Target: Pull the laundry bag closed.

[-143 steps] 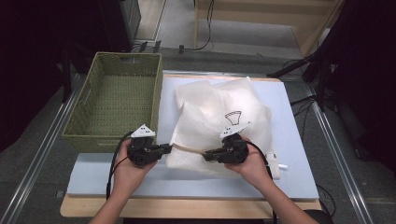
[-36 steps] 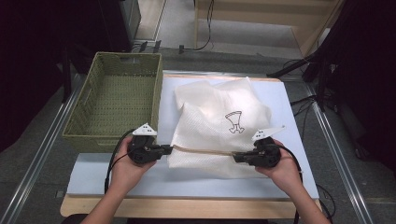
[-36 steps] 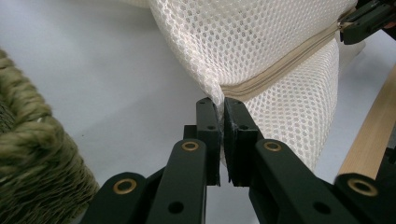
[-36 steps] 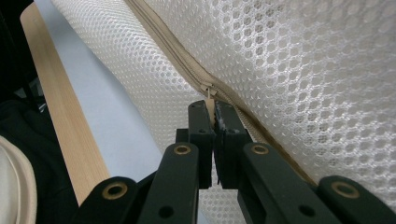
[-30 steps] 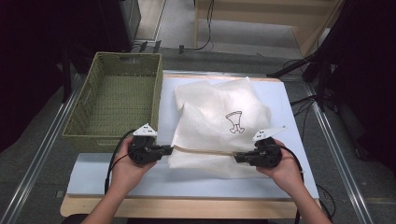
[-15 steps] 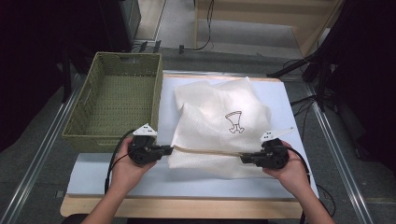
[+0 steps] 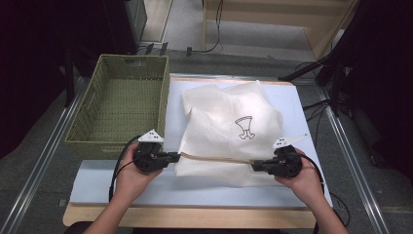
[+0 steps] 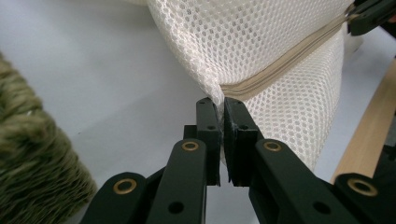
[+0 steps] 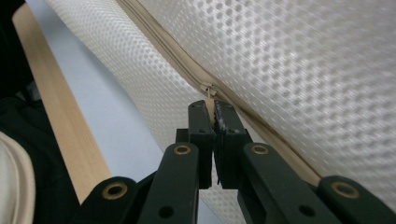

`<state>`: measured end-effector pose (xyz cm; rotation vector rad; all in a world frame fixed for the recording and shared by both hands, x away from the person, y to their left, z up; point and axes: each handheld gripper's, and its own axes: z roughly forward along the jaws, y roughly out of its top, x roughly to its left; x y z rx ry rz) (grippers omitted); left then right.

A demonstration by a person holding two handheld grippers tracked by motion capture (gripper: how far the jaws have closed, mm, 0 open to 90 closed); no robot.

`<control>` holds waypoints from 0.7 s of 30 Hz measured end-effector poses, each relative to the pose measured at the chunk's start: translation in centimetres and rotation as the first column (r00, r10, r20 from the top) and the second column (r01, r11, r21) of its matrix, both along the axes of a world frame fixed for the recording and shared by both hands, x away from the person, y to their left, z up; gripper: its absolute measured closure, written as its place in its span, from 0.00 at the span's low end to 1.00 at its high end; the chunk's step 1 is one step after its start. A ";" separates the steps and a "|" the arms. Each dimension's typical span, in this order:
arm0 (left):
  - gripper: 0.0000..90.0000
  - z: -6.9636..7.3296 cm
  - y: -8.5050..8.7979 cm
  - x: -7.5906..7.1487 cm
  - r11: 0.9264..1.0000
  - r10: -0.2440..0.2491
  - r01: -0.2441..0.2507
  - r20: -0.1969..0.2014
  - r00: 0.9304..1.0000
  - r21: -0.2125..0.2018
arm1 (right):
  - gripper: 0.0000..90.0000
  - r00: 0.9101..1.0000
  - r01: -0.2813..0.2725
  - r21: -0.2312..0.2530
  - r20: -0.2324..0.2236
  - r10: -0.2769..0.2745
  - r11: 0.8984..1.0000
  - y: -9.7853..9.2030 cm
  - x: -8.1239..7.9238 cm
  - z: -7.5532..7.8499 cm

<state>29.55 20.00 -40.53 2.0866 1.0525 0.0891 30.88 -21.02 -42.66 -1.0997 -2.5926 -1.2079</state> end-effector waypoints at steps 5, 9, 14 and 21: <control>0.96 -0.3 0.5 0.2 1.000 0.003 -0.004 -0.015 1.000 -0.012 | 0.98 0.999 0.034 -0.008 -0.023 -0.034 0.999 -1.3 -0.2 -0.2; 0.96 -0.5 0.4 0.4 1.000 -0.003 0.003 -0.018 1.000 -0.019 | 0.98 0.998 0.054 -0.008 -0.019 -0.054 0.999 -2.4 -0.7 -0.3; 0.96 -0.4 0.2 0.3 1.000 -0.011 0.011 -0.009 1.000 -0.008 | 0.98 0.997 0.074 -0.006 -0.021 -0.075 0.997 -2.8 -0.8 -0.3; 0.96 -0.4 0.2 0.3 1.000 -0.015 0.015 -0.012 1.000 -0.018 | 0.98 0.996 0.081 -0.002 -0.025 -0.081 0.997 -2.9 -0.8 -0.4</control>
